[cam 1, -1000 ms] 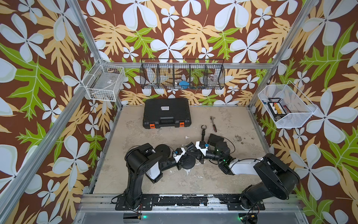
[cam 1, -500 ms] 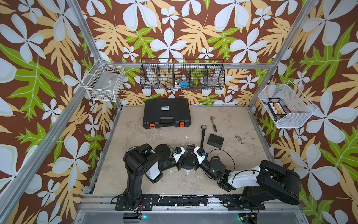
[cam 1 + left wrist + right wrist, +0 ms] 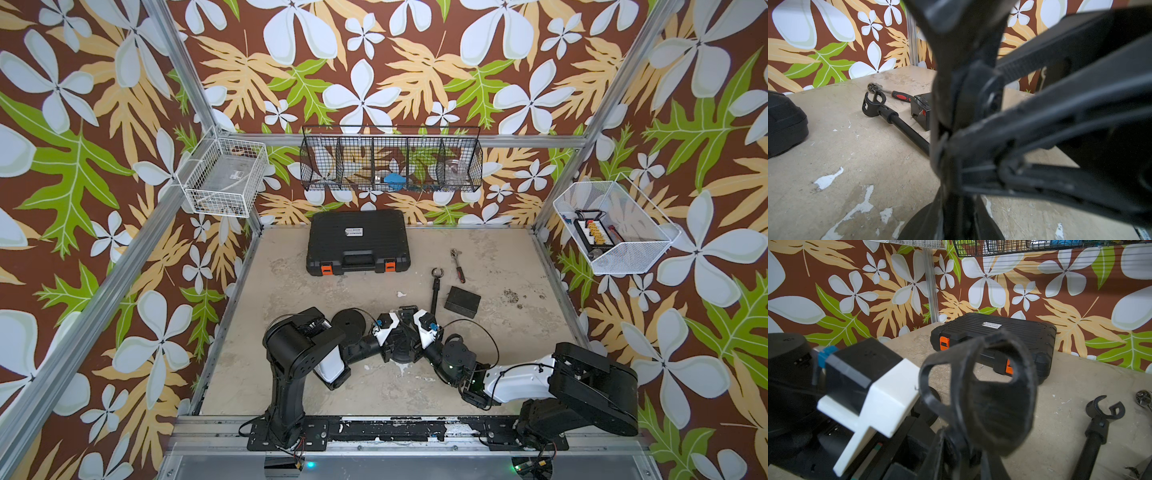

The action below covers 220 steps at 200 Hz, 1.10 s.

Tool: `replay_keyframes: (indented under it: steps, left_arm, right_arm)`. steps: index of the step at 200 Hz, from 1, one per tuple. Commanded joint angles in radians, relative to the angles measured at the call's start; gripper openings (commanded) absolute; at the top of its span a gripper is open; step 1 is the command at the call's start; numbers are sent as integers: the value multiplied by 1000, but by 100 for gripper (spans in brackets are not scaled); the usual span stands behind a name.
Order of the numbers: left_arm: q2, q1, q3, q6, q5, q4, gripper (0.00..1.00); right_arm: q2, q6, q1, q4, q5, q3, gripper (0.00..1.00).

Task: Assemble a microphone stand
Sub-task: Screw the microphone stand pole into the microphone stand base.

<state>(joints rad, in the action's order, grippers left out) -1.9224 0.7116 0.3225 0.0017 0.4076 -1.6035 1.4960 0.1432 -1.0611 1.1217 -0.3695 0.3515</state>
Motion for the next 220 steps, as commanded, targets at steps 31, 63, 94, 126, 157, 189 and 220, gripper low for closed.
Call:
replay_keyframes:
  steps: [31,63,94,126,157,189,220]
  left_arm:
    - [-13,-3,9,-6,-43,-100,10]
    - [-27,-4,6,-3,-51,-104,9]
    - [-43,-3,9,-6,-53,-108,8]
    - [-46,-4,7,-9,-52,-113,8]
    - [-43,-4,4,-8,-52,-112,8]
    - [-40,-5,3,-8,-50,-111,7]
    - [-37,-4,3,-9,-46,-112,7]
  right_arm:
    - [-34,-26,18,-239,109,16,33]
    - [-143,-88,133,-278,377,-19,63]
    - [-221,-189,280,-317,717,-37,61]
    - [-212,-209,442,-303,1003,-10,56]
    - [-146,-296,483,-367,1128,76,54]
    - [-60,-342,484,-415,1234,176,54]
    - [-9,-309,484,-351,1256,201,46]
